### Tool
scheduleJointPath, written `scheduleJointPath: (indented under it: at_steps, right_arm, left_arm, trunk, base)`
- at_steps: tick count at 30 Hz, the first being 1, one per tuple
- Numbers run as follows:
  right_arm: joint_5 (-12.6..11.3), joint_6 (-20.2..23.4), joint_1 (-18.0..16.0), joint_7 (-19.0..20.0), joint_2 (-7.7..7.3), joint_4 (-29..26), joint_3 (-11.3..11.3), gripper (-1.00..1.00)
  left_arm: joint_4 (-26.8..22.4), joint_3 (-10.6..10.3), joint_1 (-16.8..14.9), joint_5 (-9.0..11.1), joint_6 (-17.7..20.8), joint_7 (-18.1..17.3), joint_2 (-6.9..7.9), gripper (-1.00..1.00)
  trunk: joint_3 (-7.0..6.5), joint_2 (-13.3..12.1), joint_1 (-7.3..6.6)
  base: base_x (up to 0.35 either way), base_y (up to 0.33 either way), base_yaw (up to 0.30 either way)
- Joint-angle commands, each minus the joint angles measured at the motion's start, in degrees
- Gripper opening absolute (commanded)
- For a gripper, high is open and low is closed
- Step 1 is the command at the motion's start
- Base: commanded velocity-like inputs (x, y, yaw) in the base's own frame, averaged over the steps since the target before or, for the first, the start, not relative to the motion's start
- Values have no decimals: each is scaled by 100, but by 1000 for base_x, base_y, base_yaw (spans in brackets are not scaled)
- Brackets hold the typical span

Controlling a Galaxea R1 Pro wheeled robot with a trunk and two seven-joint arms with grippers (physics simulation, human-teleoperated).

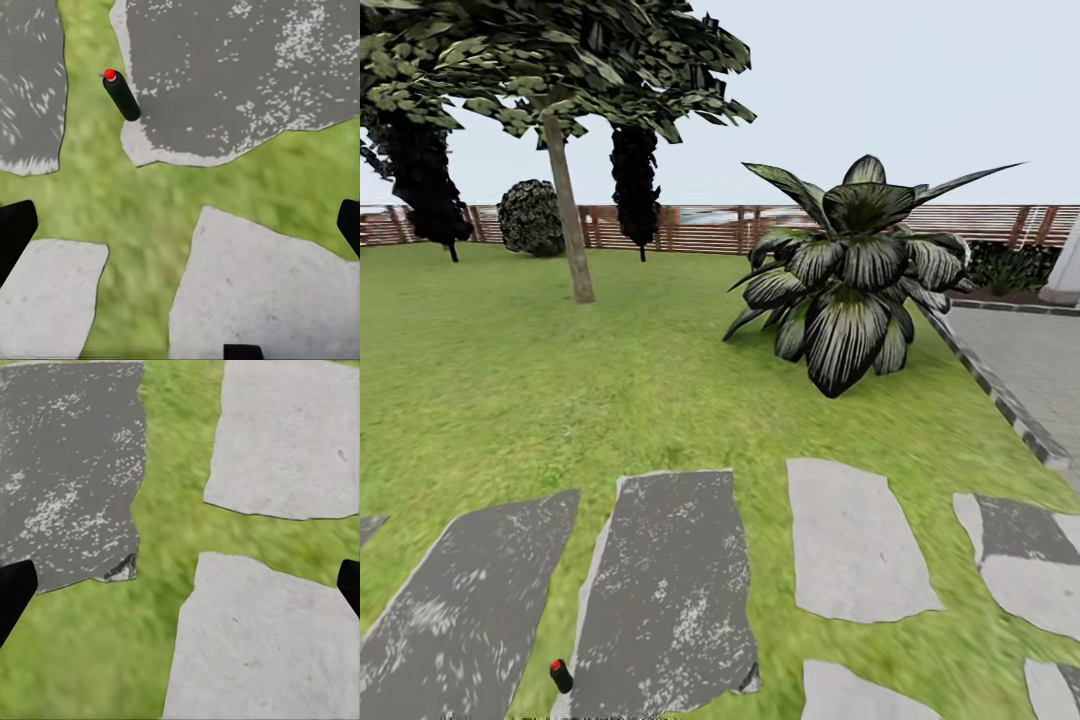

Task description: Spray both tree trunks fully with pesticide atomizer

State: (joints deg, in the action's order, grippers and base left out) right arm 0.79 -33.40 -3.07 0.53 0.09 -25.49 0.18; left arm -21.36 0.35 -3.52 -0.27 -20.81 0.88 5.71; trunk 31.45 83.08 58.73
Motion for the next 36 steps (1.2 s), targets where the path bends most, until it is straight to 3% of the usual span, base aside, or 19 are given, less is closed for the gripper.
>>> scheduleJointPath:
  at_steps: [1,25,36]
  right_arm:
    - [0,0,0,0,0,0,0,100]
    - [0,0,1,0,0,0,0,100]
    - [0,0,1,0,0,0,0,100]
  left_arm:
    - [0,0,0,0,-1,0,0,100]
    - [-9,1,0,7,-2,0,0,100]
    - [-9,0,0,1,-2,0,0,100]
  trunk:
    - [0,0,0]
    - [0,0,0]
    - [0,0,0]
  base:
    - [1,-1,278]
    - [0,-2,278]
    - [82,-212,278]
